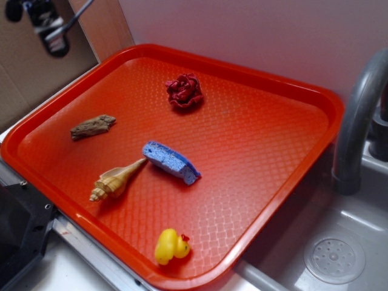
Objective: Grab the wood chip.
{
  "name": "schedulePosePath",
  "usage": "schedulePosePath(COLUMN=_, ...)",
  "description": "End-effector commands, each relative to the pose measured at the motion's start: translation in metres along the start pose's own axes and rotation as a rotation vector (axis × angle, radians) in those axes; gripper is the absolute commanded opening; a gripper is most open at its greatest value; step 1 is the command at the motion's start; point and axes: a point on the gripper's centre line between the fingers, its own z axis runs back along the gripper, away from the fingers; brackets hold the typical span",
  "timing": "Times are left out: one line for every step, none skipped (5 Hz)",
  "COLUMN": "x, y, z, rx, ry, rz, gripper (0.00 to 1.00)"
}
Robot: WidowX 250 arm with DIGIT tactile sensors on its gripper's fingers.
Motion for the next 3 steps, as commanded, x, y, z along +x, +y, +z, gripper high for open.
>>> schedulePosePath(x=-0.006, y=0.004, z=-0.024, rx=0.044, ry=0.017, rz=-0.015, gripper=1.0)
schedulePosePath(x=-0.008, y=0.008, z=-0.036, rx=0.063, ry=0.011, rz=-0.038, gripper=1.0)
schedulePosePath(x=-0.008, y=0.01, z=-0.054, rx=0.098, ry=0.009, rz=-0.079, gripper=1.0)
